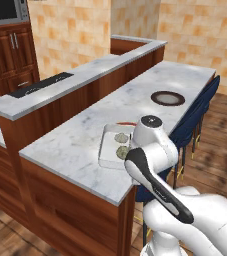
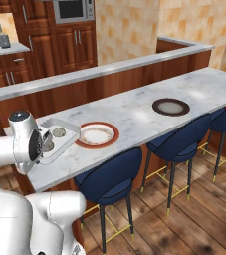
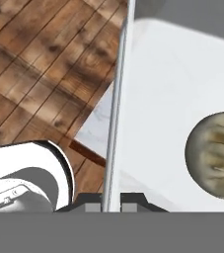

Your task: Place two dumplings into each of the tupperware containers and then place the containers in the fridge.

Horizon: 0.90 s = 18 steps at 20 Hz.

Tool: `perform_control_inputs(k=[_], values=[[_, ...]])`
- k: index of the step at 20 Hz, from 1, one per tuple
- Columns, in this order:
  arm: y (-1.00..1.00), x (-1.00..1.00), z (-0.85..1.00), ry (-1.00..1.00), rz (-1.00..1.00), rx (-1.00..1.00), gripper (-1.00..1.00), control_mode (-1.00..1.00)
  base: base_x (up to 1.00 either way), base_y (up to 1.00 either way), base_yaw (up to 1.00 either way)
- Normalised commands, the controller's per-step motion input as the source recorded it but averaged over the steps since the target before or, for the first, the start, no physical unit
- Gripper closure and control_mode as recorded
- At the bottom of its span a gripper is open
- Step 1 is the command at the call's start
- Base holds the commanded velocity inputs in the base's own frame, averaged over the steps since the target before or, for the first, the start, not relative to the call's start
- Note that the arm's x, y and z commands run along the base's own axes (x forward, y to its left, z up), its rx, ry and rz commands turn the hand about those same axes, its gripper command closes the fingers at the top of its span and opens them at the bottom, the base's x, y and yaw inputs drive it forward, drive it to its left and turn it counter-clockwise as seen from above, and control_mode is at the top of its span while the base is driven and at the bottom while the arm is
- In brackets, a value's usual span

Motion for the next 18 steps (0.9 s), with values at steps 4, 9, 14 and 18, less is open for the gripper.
perform_control_inputs(k=[4,9,14,18], values=[[-0.28,-0.33,0.48,0.07,0.02,-0.02,1.0,-1.0,0.0,0.0,0.0],[-0.15,-0.55,0.34,0.05,0.04,-0.07,1.0,-1.0,0.0,0.0,0.0],[-0.28,-0.06,0.44,0.07,0.07,-0.05,1.0,-1.0,0.0,0.0,0.0],[-0.42,-0.03,0.39,-0.01,0.18,-0.02,1.0,-1.0,0.0,0.0,0.0]])
